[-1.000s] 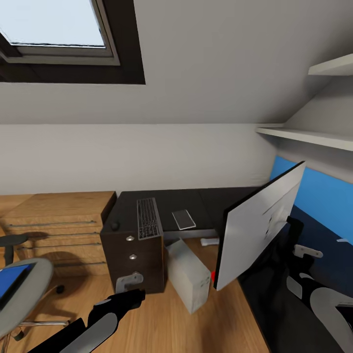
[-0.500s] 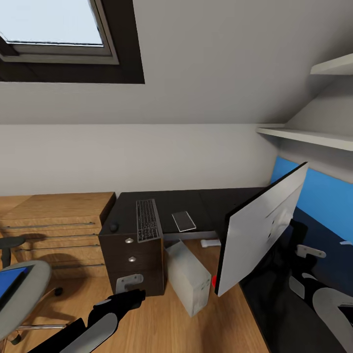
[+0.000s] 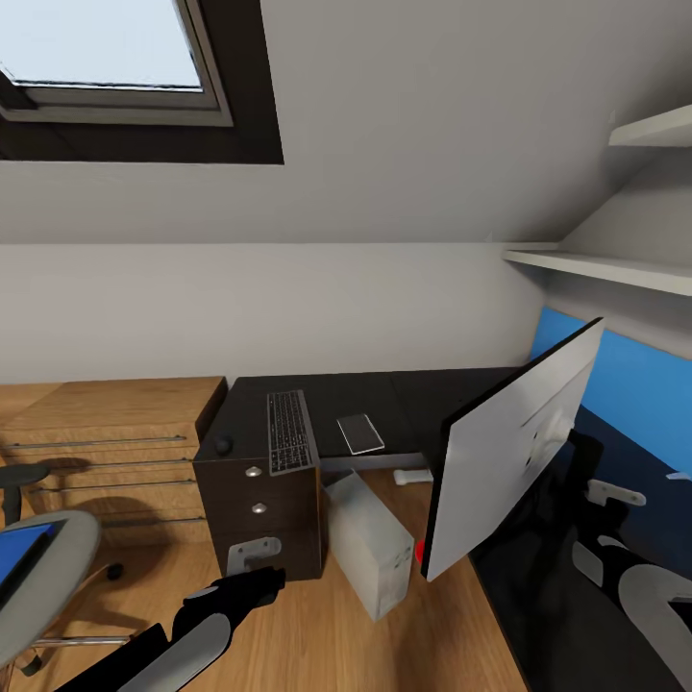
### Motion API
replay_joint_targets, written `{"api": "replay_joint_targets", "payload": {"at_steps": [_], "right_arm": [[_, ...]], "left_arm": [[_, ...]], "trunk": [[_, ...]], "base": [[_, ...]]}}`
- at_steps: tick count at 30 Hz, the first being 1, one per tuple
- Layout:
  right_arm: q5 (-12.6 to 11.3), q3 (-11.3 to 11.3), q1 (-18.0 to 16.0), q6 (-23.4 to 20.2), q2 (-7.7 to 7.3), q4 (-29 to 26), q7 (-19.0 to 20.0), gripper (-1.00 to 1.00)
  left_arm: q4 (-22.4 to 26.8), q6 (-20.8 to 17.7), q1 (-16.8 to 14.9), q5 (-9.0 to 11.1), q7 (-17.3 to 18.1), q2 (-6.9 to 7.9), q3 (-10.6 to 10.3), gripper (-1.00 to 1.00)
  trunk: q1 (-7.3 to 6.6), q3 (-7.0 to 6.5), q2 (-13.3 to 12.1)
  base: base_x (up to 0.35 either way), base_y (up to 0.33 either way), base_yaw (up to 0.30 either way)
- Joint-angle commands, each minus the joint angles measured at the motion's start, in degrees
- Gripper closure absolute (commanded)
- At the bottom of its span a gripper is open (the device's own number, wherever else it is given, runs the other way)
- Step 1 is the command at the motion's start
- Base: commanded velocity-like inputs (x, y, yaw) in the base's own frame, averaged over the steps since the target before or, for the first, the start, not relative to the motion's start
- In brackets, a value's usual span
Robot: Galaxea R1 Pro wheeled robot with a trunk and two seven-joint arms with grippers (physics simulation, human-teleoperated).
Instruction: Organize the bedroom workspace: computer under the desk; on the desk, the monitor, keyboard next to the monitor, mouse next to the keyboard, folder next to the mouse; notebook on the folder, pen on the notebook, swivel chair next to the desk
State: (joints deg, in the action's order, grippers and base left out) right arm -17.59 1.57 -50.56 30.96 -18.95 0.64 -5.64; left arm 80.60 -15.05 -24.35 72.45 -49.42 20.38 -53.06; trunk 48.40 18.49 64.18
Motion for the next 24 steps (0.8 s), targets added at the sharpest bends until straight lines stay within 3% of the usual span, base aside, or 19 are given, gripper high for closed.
{"api": "replay_joint_targets", "payload": {"at_steps": [1, 24], "right_arm": [[-0.08, 0.19, -0.06, 0.16, -0.01, 0.07, -0.16, -1.00], [-0.06, 0.36, -0.06, 0.16, 0.10, -0.02, -0.01, -1.00]], "left_arm": [[0.08, -0.16, -0.09, 0.18, -0.33, 0.05, -0.11, -1.00], [0.08, -0.16, -0.09, 0.23, -0.33, 0.07, -0.11, -1.00]], "trunk": [[0.01, 0.07, 0.05], [0.01, 0.07, 0.05]], "base": [[0.000, 0.000, 0.000], [0.000, 0.000, 0.000]]}}
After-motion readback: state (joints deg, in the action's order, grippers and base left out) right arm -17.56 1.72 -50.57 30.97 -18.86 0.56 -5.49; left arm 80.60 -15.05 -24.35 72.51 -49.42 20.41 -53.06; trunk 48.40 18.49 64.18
